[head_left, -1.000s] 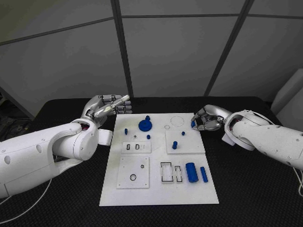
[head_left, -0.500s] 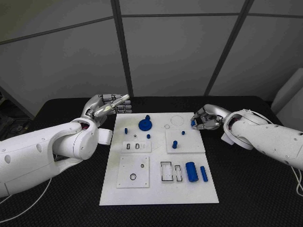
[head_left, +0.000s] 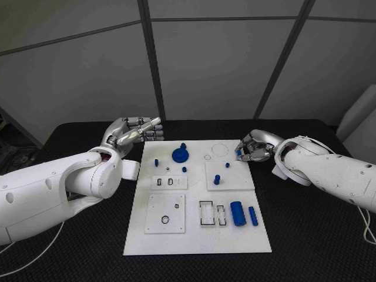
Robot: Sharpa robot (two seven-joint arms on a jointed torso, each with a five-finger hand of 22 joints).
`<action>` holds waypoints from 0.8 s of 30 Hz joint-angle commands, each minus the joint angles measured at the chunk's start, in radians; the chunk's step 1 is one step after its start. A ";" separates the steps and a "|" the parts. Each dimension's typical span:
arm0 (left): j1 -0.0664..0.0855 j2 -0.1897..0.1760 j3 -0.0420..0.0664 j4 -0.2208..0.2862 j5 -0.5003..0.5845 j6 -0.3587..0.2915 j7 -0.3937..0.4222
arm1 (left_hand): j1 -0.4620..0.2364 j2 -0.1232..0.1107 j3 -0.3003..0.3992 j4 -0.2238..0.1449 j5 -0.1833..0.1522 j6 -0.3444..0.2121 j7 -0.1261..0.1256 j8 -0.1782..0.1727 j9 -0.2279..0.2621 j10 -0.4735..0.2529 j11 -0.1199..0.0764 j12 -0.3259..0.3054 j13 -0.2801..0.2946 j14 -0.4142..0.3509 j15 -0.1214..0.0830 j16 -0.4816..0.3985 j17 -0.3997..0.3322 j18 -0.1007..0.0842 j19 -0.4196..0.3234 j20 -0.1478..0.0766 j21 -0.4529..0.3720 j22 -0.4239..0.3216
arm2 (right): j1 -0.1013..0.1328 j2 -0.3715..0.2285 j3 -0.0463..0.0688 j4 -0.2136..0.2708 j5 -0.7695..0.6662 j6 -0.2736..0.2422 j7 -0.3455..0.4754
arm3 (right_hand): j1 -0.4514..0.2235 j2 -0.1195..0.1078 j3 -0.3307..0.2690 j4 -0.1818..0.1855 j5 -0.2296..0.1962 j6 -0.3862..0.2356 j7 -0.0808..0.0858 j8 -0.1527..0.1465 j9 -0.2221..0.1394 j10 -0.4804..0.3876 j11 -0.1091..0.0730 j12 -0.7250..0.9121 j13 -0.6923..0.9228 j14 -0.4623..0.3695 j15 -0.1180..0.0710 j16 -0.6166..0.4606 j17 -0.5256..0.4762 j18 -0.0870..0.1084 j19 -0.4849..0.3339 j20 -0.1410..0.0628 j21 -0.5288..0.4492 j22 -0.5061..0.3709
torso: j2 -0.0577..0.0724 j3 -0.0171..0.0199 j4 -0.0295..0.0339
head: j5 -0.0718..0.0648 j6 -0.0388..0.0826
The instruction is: Assemble the parts on the task board
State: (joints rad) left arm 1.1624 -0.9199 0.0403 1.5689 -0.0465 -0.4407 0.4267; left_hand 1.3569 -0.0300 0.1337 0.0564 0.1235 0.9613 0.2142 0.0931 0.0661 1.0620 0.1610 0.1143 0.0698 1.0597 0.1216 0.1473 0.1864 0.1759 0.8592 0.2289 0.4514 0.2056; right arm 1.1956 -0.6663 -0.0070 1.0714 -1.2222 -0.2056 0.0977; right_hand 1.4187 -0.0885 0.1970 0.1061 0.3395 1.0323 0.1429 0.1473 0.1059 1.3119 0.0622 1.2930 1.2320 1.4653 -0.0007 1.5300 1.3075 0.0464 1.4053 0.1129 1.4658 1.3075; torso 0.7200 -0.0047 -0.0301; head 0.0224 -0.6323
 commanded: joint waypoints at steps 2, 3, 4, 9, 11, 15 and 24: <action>0.001 0.000 0.001 0.002 -0.009 0.013 0.002 | 0.002 0.011 -0.002 -0.006 -0.004 0.007 -0.001 -0.004 0.000 0.008 0.000 0.003 0.001 0.009 0.000 -0.005 0.001 0.006 -0.008 0.002 -0.001 -0.001 | 0.001 0.001 0.000 -0.002 -0.004 -0.018 -0.008 | 0.006 0.018 0.010 -0.002 -0.004 0.022 -0.009 0.016 0.009 0.007 -0.009 0.005 0.003 0.085 -0.011 -0.002 0.180 0.001 0.007 -0.007 0.007 0.068 | 0.000 0.0001 -0.0006 | 0.001 0.001; 0.001 0.000 0.001 0.002 -0.009 0.013 0.002 | 0.002 0.011 -0.002 -0.006 -0.004 0.007 -0.001 -0.004 0.000 0.008 0.000 0.003 0.001 0.009 0.000 -0.005 0.001 0.006 -0.008 0.002 -0.001 -0.001 | 0.001 0.001 0.000 -0.003 -0.004 -0.019 -0.009 | 0.008 0.021 0.011 -0.004 -0.005 0.028 -0.011 0.021 0.011 0.007 -0.011 0.006 0.004 0.085 -0.013 -0.002 0.180 0.000 0.008 -0.009 0.007 0.069 | 0.000 0.0001 -0.0007 | 0.001 0.001; 0.001 0.000 0.001 0.002 -0.009 0.013 0.001 | 0.002 0.011 -0.002 -0.006 -0.004 0.007 -0.001 -0.004 0.000 0.008 0.000 0.003 0.001 0.009 0.000 -0.005 0.001 0.006 -0.008 0.002 -0.001 -0.001 | 0.001 0.000 0.000 -0.003 -0.004 -0.021 -0.011 | 0.009 0.022 0.012 -0.006 -0.006 0.031 -0.014 0.024 0.012 0.008 -0.013 0.006 0.005 0.085 -0.015 -0.002 0.180 0.000 0.009 -0.011 0.008 0.070 | 0.000 0.0002 -0.0007 | 0.002 0.001; 0.001 -0.001 0.001 0.002 -0.009 0.013 0.001 | 0.002 0.011 -0.002 -0.006 -0.004 0.007 0.000 -0.005 0.000 0.008 0.000 0.003 0.001 0.009 0.000 -0.005 0.002 0.006 -0.008 0.002 -0.001 -0.001 | 0.001 -0.001 0.001 -0.003 -0.004 -0.029 -0.015 | 0.014 0.028 0.018 -0.012 -0.024 0.031 -0.017 0.030 0.016 0.010 -0.017 0.005 0.005 0.086 -0.019 -0.001 0.182 -0.001 0.013 -0.016 0.010 0.076 | -0.001 0.0006 -0.0003 | 0.002 0.002; 0.001 -0.001 0.001 0.003 -0.009 0.014 0.001 | 0.002 0.011 -0.002 -0.006 -0.004 0.007 0.000 -0.005 -0.001 0.007 0.001 0.002 0.000 0.009 0.000 -0.005 0.002 0.006 -0.008 0.002 -0.001 -0.001 | 0.001 -0.001 0.001 -0.001 -0.004 -0.033 -0.015 | 0.018 0.032 0.025 -0.016 -0.049 0.029 -0.018 0.033 0.019 0.010 -0.018 0.004 0.005 0.086 -0.021 -0.001 0.182 -0.002 0.014 -0.019 0.010 0.077 | 0.000 0.0006 -0.0001 | 0.002 0.003; 0.001 -0.001 0.001 0.003 -0.009 0.014 0.000 | 0.002 0.011 -0.002 -0.006 -0.004 0.007 0.000 -0.005 -0.001 0.007 0.001 0.002 0.000 0.009 0.000 -0.005 0.002 0.006 -0.008 0.002 -0.001 -0.001 | 0.001 -0.004 0.001 0.012 -0.004 -0.046 -0.009 | 0.023 0.040 0.036 -0.020 -0.051 0.024 -0.017 0.034 0.020 0.008 -0.018 0.000 0.002 0.086 -0.022 -0.001 0.183 -0.002 0.015 -0.021 0.011 0.078 | 0.000 0.0009 -0.0004 | 0.003 0.002; 0.001 -0.002 0.001 0.004 -0.009 0.015 -0.001 | 0.002 0.011 -0.002 -0.006 -0.004 0.006 0.000 -0.006 -0.001 0.006 0.001 0.001 0.000 0.009 0.001 -0.005 0.002 0.006 -0.008 0.002 -0.001 -0.001 | 0.001 -0.037 0.002 0.107 -0.004 -0.074 -0.016 | 0.026 0.048 0.049 -0.024 -0.044 0.016 -0.015 0.033 0.020 0.002 -0.017 -0.008 -0.005 0.087 -0.021 0.001 0.186 -0.003 0.020 -0.021 0.013 0.084 | -0.002 -0.0008 -0.0013 | 0.002 0.002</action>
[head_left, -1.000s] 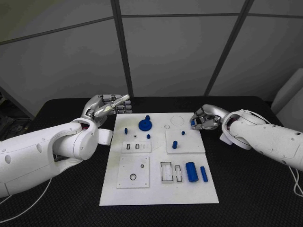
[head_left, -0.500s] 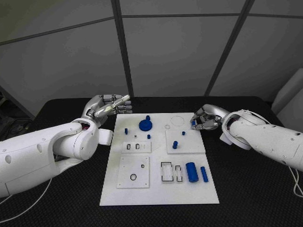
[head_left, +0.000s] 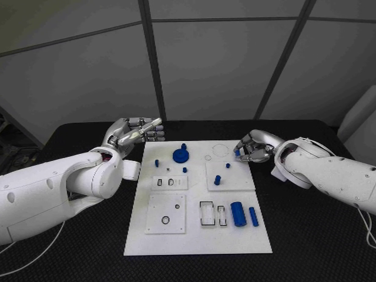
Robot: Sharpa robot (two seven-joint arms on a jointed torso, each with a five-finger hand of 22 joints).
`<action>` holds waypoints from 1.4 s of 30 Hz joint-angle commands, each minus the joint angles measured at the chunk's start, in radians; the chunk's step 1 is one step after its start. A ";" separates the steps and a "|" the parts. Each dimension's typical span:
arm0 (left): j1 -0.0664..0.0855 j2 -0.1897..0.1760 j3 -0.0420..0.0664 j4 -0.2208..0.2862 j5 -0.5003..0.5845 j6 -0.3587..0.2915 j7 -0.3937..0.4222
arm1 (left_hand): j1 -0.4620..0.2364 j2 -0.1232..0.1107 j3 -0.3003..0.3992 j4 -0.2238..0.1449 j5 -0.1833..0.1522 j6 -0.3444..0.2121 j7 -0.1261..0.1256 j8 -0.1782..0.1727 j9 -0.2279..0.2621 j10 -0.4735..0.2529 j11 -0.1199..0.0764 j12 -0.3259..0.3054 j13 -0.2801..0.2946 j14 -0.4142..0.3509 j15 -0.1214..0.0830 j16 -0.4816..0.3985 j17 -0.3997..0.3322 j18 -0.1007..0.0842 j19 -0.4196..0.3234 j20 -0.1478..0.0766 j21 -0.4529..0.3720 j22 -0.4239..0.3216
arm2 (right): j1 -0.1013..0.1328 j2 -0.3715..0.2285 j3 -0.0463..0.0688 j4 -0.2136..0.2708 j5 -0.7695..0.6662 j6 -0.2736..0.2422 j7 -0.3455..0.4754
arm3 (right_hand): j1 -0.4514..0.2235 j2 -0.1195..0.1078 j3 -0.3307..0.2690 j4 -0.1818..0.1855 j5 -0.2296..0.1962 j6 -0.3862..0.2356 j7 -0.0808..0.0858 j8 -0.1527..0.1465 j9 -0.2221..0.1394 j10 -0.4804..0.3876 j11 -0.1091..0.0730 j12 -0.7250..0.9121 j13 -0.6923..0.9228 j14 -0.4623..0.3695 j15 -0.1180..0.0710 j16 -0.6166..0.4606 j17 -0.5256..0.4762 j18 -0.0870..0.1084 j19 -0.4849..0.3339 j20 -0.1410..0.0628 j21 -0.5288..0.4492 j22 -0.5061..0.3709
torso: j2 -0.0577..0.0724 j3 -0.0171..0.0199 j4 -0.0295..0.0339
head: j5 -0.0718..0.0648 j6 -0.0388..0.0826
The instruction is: Assemble the parts on the task board
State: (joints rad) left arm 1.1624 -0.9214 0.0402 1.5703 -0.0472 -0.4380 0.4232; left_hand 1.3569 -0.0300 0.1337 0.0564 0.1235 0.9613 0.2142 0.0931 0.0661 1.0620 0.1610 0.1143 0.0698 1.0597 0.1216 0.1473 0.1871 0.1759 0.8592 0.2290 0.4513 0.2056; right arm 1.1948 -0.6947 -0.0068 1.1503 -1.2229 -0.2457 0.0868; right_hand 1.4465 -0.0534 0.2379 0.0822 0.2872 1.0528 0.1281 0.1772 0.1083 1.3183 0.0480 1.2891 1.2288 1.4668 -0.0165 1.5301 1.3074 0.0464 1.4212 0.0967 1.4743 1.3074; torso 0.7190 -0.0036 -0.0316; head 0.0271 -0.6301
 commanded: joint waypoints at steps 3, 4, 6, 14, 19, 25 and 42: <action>0.001 -0.003 0.001 0.003 -0.008 0.012 0.002 | 0.002 0.011 -0.002 -0.006 -0.004 0.006 0.000 -0.006 -0.001 0.006 0.001 0.001 0.000 0.009 0.001 -0.005 0.001 0.006 -0.008 0.002 -0.001 -0.001 | 0.003 -0.022 0.002 0.084 -0.004 -0.041 -0.017 | -0.001 0.013 0.009 -0.001 0.008 -0.005 0.000 0.003 0.018 -0.005 -0.003 -0.005 -0.002 0.086 -0.005 0.001 0.186 -0.004 0.006 -0.005 0.006 0.086 | -0.002 -0.0021 0.0008 | 0.000 -0.001; 0.001 -0.004 0.001 0.004 -0.008 0.012 0.002 | 0.002 0.011 -0.002 -0.006 -0.004 0.006 0.000 -0.006 -0.001 0.006 0.001 0.001 0.000 0.009 0.001 -0.005 0.001 0.006 -0.008 0.002 -0.001 -0.001 | 0.003 -0.026 0.002 0.104 -0.004 -0.043 -0.021 | -0.002 0.014 0.010 -0.001 0.009 -0.006 0.001 0.003 0.018 -0.005 -0.002 -0.006 -0.003 0.086 -0.005 0.001 0.187 -0.004 0.007 -0.005 0.007 0.087 | -0.002 -0.0018 0.0000 | 0.002 -0.001; 0.001 -0.005 0.001 0.004 -0.008 0.011 0.002 | 0.002 0.011 -0.002 -0.006 -0.004 0.006 0.000 -0.006 -0.001 0.006 0.001 0.001 0.000 0.009 0.001 -0.005 0.001 0.006 -0.008 0.002 -0.001 -0.001 | 0.003 -0.029 0.003 0.132 -0.004 -0.044 -0.029 | -0.002 0.014 0.011 -0.001 0.009 -0.007 0.001 0.003 0.018 -0.006 -0.002 -0.006 -0.004 0.086 -0.005 0.001 0.188 -0.004 0.008 -0.005 0.007 0.089 | -0.002 -0.0019 -0.0004 | 0.003 -0.001; 0.001 -0.005 0.001 0.004 -0.008 0.011 0.000 | 0.002 0.011 -0.002 -0.006 -0.004 0.006 0.000 -0.006 -0.001 0.006 0.001 0.001 0.000 0.009 0.001 -0.005 0.001 0.006 -0.008 0.002 -0.001 -0.001 | 0.008 0.012 0.004 0.250 -0.013 -0.041 -0.076 | -0.002 0.016 0.015 -0.002 0.011 -0.009 0.002 0.002 0.018 -0.007 -0.001 -0.009 -0.006 0.087 -0.005 0.003 0.191 -0.006 0.015 -0.005 0.012 0.097 | -0.001 -0.0029 0.0019 | 0.008 -0.002; 0.001 -0.002 0.001 0.003 -0.008 0.011 -0.001 | 0.002 0.011 -0.002 -0.006 -0.004 0.006 0.000 -0.006 -0.001 0.006 0.001 0.001 0.000 0.009 0.001 -0.005 0.001 0.006 -0.008 0.002 -0.001 -0.001 | 0.009 0.069 0.004 0.261 -0.015 -0.032 -0.097 | -0.002 0.017 0.016 -0.002 0.011 -0.010 0.002 0.002 0.018 -0.008 -0.001 -0.011 -0.008 0.087 -0.004 0.003 0.191 -0.007 0.016 -0.004 0.012 0.098 | 0.001 -0.0025 0.0040 | 0.018 -0.002; 0.001 -0.001 0.001 0.003 -0.008 0.010 -0.001 | 0.002 0.011 -0.002 -0.006 -0.004 0.006 0.000 -0.006 -0.001 0.006 0.001 0.001 0.000 0.009 0.001 -0.005 0.001 0.006 -0.008 0.002 -0.001 -0.001 | 0.009 0.127 0.004 0.250 -0.016 -0.022 -0.115 | -0.002 0.018 0.018 -0.002 0.011 -0.011 0.002 0.002 0.018 -0.010 -0.001 -0.013 -0.010 0.087 -0.004 0.003 0.191 -0.007 0.015 -0.004 0.012 0.098 | 0.002 -0.0025 0.0038 | 0.031 -0.006; 0.002 0.008 0.001 -0.006 -0.008 0.010 -0.002 | 0.002 0.011 -0.002 -0.006 -0.004 0.006 0.000 -0.006 -0.001 0.006 0.001 0.001 0.000 0.009 0.001 -0.005 0.001 0.006 -0.008 0.002 -0.001 -0.001 | 0.004 0.250 -0.005 0.181 -0.067 0.017 -0.159 | -0.004 0.017 0.021 -0.004 0.011 -0.016 0.004 0.001 0.018 -0.013 0.001 -0.017 -0.013 0.086 -0.003 0.002 0.189 -0.007 0.015 -0.004 0.012 0.098 | 0.002 -0.0011 0.0014 | 0.062 -0.028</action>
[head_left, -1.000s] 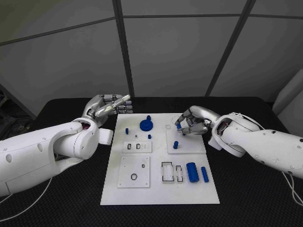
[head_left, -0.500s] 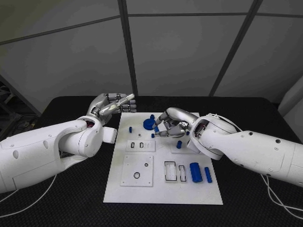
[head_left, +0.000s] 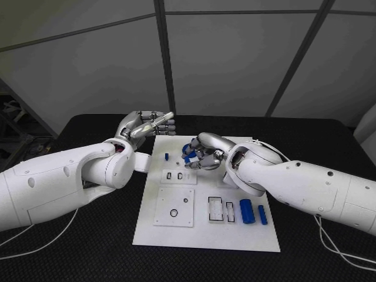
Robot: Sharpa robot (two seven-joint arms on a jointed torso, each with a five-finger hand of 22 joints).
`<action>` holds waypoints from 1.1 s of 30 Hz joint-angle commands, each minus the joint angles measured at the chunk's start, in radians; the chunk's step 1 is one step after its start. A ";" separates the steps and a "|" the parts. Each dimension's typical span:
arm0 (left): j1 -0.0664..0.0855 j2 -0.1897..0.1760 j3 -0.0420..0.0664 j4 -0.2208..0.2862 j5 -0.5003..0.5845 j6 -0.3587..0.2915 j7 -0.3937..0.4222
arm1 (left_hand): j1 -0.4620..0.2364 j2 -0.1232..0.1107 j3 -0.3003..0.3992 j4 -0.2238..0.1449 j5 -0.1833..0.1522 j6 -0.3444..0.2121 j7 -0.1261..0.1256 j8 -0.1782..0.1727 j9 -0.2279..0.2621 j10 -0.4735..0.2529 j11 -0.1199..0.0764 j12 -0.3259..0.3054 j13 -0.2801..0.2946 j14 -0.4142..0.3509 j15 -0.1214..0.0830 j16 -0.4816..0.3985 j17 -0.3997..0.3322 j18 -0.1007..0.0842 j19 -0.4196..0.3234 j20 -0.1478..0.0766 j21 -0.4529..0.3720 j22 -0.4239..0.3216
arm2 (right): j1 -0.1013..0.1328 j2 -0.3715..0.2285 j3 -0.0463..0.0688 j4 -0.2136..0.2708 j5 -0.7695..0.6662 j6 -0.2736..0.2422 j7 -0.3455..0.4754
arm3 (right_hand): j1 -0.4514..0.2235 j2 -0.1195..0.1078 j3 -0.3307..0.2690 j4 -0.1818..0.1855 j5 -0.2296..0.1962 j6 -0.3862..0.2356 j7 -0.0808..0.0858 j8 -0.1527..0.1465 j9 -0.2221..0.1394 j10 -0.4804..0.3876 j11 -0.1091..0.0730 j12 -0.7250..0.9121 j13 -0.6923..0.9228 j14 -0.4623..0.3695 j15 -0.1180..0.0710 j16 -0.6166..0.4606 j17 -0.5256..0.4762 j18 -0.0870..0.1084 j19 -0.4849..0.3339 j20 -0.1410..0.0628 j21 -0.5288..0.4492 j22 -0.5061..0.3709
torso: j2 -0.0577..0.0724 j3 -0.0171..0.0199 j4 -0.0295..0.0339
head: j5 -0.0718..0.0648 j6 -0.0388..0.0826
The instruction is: Assemble the parts on the task board
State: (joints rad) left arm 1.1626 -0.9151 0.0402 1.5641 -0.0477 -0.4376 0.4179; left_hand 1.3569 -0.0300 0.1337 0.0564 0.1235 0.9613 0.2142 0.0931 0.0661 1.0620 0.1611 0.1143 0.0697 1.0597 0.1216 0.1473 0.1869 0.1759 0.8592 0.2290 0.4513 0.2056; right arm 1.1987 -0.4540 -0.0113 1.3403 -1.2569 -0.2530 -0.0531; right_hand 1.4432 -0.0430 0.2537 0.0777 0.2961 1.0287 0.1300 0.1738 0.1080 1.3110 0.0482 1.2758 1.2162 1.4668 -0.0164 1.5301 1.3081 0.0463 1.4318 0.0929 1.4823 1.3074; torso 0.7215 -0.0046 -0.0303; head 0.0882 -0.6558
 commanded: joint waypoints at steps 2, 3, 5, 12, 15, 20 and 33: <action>0.001 0.003 0.001 0.000 -0.007 0.010 0.004 | 0.002 0.011 -0.002 -0.006 -0.004 0.006 0.000 -0.006 -0.001 0.006 0.001 0.001 0.000 0.009 0.001 -0.005 0.001 0.006 -0.008 0.002 -0.001 -0.001 | 0.000 0.017 -0.002 -0.016 -0.041 0.030 -0.023 | 0.000 0.006 0.005 0.001 0.002 0.008 0.002 0.004 0.019 -0.006 0.000 -0.003 -0.001 0.086 -0.003 0.002 0.188 -0.006 0.005 0.000 0.004 0.098 | 0.000 0.0000 0.0006 | 0.002 -0.003; 0.001 0.003 0.001 0.000 -0.007 0.010 0.004 | 0.002 0.011 -0.002 -0.006 -0.004 0.006 0.000 -0.006 -0.001 0.006 0.001 0.001 0.000 0.009 0.001 -0.005 0.001 0.006 -0.008 0.002 -0.001 -0.001 | 0.000 0.020 -0.002 -0.020 -0.046 0.034 -0.025 | 0.000 0.006 0.005 0.001 0.002 0.008 0.002 0.004 0.019 -0.006 0.000 -0.003 -0.001 0.086 -0.003 0.002 0.188 -0.006 0.005 0.000 0.004 0.098 | -0.001 0.0001 0.0005 | 0.002 -0.003; 0.001 0.004 0.001 0.000 -0.007 0.010 0.003 | 0.002 0.011 -0.002 -0.006 -0.004 0.006 0.000 -0.006 -0.001 0.006 0.001 0.001 0.000 0.009 0.001 -0.005 0.001 0.006 -0.008 0.002 -0.001 -0.001 | -0.001 0.026 -0.004 -0.025 -0.057 0.042 -0.030 | -0.001 0.006 0.006 0.000 0.002 0.006 0.003 0.003 0.018 -0.007 0.001 -0.005 -0.002 0.087 -0.003 0.003 0.190 -0.006 0.005 0.000 0.004 0.097 | -0.001 0.0002 0.0001 | 0.003 -0.005; 0.001 0.005 0.001 0.000 -0.007 0.011 0.003 | 0.002 0.011 -0.002 -0.006 -0.004 0.006 0.000 -0.006 -0.001 0.006 0.001 0.001 0.000 0.009 0.001 -0.005 0.001 0.006 -0.008 0.002 -0.001 -0.001 | -0.006 0.037 -0.018 -0.033 -0.082 0.070 -0.040 | -0.003 0.004 0.006 0.000 0.001 0.005 0.004 0.003 0.019 -0.008 0.002 -0.006 -0.003 0.087 -0.002 0.002 0.189 -0.006 0.004 0.001 0.004 0.097 | -0.001 0.0000 -0.0009 | 0.005 -0.009; 0.001 0.006 0.001 0.000 -0.007 0.012 0.003 | 0.002 0.011 -0.002 -0.006 -0.004 0.006 0.000 -0.006 -0.001 0.006 0.001 0.001 0.000 0.009 0.001 -0.005 0.001 0.006 -0.008 0.002 -0.001 -0.001 | -0.008 0.040 -0.023 -0.035 -0.088 0.077 -0.043 | -0.004 0.003 0.006 0.000 0.000 0.004 0.004 0.004 0.019 -0.008 0.002 -0.006 -0.003 0.087 -0.002 0.002 0.190 -0.006 0.004 0.001 0.004 0.097 | -0.001 0.0002 -0.0004 | 0.005 -0.010; 0.001 0.006 0.001 0.000 -0.007 0.012 0.002 | 0.002 0.011 -0.002 -0.006 -0.004 0.006 0.000 -0.006 -0.001 0.006 0.001 0.001 0.000 0.009 0.001 -0.005 0.001 0.006 -0.008 0.002 -0.001 -0.001 | -0.011 0.042 -0.026 -0.038 -0.096 0.086 -0.046 | -0.006 0.001 0.006 0.000 -0.001 0.004 0.004 0.004 0.019 -0.008 0.003 -0.006 -0.003 0.087 -0.002 0.002 0.189 -0.006 0.004 0.001 0.003 0.097 | -0.001 0.0001 -0.0005 | 0.006 -0.011; 0.001 0.006 0.001 0.001 -0.007 0.011 0.002 | 0.002 0.011 -0.002 -0.006 -0.004 0.006 0.000 -0.006 -0.001 0.006 0.001 0.001 0.000 0.009 0.001 -0.005 0.001 0.006 -0.008 0.002 -0.001 -0.001 | -0.017 0.047 -0.028 -0.041 -0.100 0.107 -0.048 | -0.007 0.000 0.006 0.000 -0.001 0.004 0.004 0.004 0.019 -0.009 0.003 -0.006 -0.003 0.086 -0.001 0.002 0.188 -0.006 0.004 0.001 0.003 0.097 | -0.001 -0.0003 0.0000 | 0.005 -0.014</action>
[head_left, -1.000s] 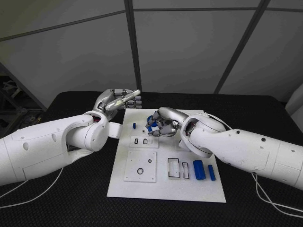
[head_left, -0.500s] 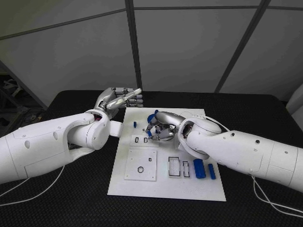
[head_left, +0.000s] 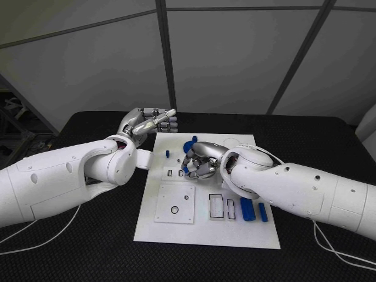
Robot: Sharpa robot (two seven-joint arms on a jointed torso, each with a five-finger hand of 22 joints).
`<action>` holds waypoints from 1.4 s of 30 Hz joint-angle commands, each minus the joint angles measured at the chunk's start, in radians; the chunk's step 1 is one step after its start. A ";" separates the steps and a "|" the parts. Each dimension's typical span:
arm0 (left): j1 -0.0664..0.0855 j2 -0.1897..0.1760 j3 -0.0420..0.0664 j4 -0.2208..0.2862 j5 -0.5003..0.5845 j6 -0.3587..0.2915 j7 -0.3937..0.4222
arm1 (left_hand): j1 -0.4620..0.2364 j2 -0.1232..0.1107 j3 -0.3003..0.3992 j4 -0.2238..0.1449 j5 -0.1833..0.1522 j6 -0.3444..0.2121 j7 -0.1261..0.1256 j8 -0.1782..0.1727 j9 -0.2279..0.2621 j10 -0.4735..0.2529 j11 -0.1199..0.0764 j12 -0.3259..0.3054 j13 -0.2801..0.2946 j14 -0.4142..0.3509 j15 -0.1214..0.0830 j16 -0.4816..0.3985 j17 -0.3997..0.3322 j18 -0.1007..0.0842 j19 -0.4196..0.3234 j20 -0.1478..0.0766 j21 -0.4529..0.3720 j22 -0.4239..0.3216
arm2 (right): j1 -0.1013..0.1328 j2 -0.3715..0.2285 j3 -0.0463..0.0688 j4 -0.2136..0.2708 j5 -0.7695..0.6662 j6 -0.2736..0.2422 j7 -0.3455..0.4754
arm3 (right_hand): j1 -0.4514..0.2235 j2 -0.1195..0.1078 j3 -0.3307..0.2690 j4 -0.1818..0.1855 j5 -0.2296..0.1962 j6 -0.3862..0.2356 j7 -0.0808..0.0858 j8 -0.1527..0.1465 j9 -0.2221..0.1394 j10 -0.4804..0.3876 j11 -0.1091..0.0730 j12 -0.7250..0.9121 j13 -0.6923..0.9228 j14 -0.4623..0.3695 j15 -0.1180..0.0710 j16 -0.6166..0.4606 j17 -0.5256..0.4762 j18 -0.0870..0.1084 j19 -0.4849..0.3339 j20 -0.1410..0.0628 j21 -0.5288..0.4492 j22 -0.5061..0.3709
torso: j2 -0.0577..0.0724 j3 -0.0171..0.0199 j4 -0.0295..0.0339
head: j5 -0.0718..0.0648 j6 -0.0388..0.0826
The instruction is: Assemble the parts on the task board
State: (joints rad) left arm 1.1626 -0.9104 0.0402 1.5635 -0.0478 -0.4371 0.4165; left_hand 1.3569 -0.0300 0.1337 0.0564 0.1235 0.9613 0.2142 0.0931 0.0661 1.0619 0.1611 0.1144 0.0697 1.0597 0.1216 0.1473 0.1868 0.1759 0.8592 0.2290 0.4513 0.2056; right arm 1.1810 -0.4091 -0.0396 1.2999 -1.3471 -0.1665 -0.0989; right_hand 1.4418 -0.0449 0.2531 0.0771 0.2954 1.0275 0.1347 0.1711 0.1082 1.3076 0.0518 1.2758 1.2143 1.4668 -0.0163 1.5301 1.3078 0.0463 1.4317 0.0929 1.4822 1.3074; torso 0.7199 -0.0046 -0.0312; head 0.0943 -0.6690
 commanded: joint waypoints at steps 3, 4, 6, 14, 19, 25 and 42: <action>0.001 0.001 0.001 0.001 -0.007 0.011 0.004 | 0.002 0.011 -0.002 -0.006 -0.004 0.006 0.000 -0.006 -0.001 0.006 0.001 0.001 0.000 0.009 0.001 -0.005 0.002 0.006 -0.008 0.002 -0.001 -0.001 | 0.000 0.003 0.000 -0.002 -0.010 0.025 -0.001 | -0.006 0.001 0.006 0.000 0.000 0.005 0.000 0.007 0.019 -0.005 -0.001 -0.006 -0.001 0.086 -0.001 0.002 0.189 -0.006 0.004 0.002 0.003 0.096 | 0.000 -0.0005 0.0008 | -0.001 -0.001; 0.001 0.001 0.001 0.001 -0.007 0.011 0.004 | 0.002 0.011 -0.002 -0.006 -0.004 0.006 0.000 -0.006 -0.001 0.006 0.001 0.001 0.000 0.009 0.001 -0.005 0.002 0.006 -0.008 0.002 -0.001 -0.001 | 0.000 0.004 0.000 -0.002 -0.010 0.026 -0.001 | -0.007 0.000 0.006 0.000 -0.001 0.005 0.000 0.007 0.019 -0.006 -0.001 -0.007 -0.002 0.086 -0.001 0.002 0.188 -0.006 0.003 0.002 0.003 0.095 | 0.000 -0.0003 0.0006 | -0.001 -0.001; 0.001 0.001 0.001 0.001 -0.007 0.010 0.004 | 0.002 0.011 -0.002 -0.006 -0.004 0.006 0.000 -0.006 -0.001 0.006 0.001 0.001 0.000 0.009 0.001 -0.005 0.002 0.006 -0.008 0.002 -0.001 -0.001 | -0.001 0.004 0.000 -0.003 -0.010 0.028 0.000 | -0.007 0.000 0.006 0.000 -0.001 0.005 0.000 0.007 0.019 -0.006 -0.001 -0.008 -0.002 0.086 -0.001 0.002 0.188 -0.006 0.003 0.002 0.003 0.095 | 0.001 0.0001 0.0001 | 0.001 -0.002; 0.001 0.000 0.001 0.001 -0.007 0.010 0.004 | 0.002 0.011 -0.001 -0.007 -0.004 0.006 0.000 -0.006 -0.001 0.006 0.001 0.000 0.000 0.009 0.001 -0.006 0.002 0.006 -0.008 0.002 -0.001 -0.001 | -0.002 0.004 -0.001 -0.006 -0.011 0.032 -0.001 | -0.008 0.000 0.006 0.000 -0.001 0.004 0.000 0.007 0.019 -0.007 0.000 -0.008 -0.003 0.086 -0.001 0.002 0.188 -0.006 0.002 0.002 0.003 0.095 | 0.000 -0.0005 0.0005 | -0.001 -0.002; 0.001 0.000 0.001 0.001 -0.007 0.010 0.004 | 0.003 0.012 -0.001 -0.009 -0.004 0.006 0.000 -0.008 -0.001 0.005 0.001 -0.002 -0.001 0.010 0.001 -0.007 0.003 0.006 -0.009 0.002 -0.001 -0.001 | -0.002 0.005 -0.001 -0.008 -0.018 0.035 -0.003 | -0.013 -0.006 0.007 0.000 -0.004 -0.004 0.003 0.004 0.019 -0.016 0.002 -0.018 -0.012 0.086 0.001 0.001 0.187 -0.005 0.000 0.003 0.001 0.093 | 0.000 -0.0001 0.0005 | -0.001 -0.003; 0.001 0.001 0.001 0.001 -0.007 0.010 0.004 | 0.003 0.012 -0.001 -0.009 -0.004 0.006 0.000 -0.008 -0.001 0.005 0.001 -0.002 -0.001 0.010 0.001 -0.007 0.003 0.006 -0.009 0.002 -0.001 -0.001 | -0.002 0.005 -0.001 -0.008 -0.019 0.043 -0.006 | -0.021 -0.018 0.009 -0.002 -0.007 -0.024 0.010 -0.005 0.015 -0.033 0.007 -0.036 -0.031 0.086 0.005 0.002 0.190 -0.005 -0.002 0.007 -0.001 0.090 | 0.000 -0.0004 0.0004 | -0.003 -0.003; 0.001 -0.001 0.001 0.002 -0.007 0.009 0.003 | 0.003 0.012 0.000 -0.009 -0.004 0.006 0.000 -0.008 -0.001 0.004 0.001 -0.003 -0.001 0.010 0.001 -0.007 0.003 0.006 -0.009 0.002 0.000 -0.001 | -0.002 0.006 -0.001 -0.012 -0.029 0.057 -0.018 | -0.032 -0.035 0.014 -0.005 -0.013 -0.053 0.022 -0.019 0.011 -0.060 0.018 -0.064 -0.058 0.087 0.014 0.003 0.192 -0.002 -0.012 0.015 -0.007 0.079 | 0.000 -0.0002 0.0005 | -0.004 -0.006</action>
State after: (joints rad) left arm 1.1626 -0.9116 0.0403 1.5641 -0.0480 -0.4371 0.4156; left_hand 1.3608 -0.0261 0.1309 0.0537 0.1235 0.9613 0.2142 0.0892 0.0661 1.0619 0.1611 0.1143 0.0697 1.0597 0.1216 0.1432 0.1885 0.1758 0.8555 0.2327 0.4513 0.2057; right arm 1.1798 -0.4038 -0.0385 1.2892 -1.3649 -0.1338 -0.1045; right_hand 1.4131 -0.0734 0.2619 0.0742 0.2866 0.9840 0.1559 0.1586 0.1183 1.2520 0.0678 1.2156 1.1572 1.4668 -0.0088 1.5301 1.3075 0.0464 1.4207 0.1039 1.4778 1.3073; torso 0.7200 -0.0048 -0.0307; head 0.0905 -0.6745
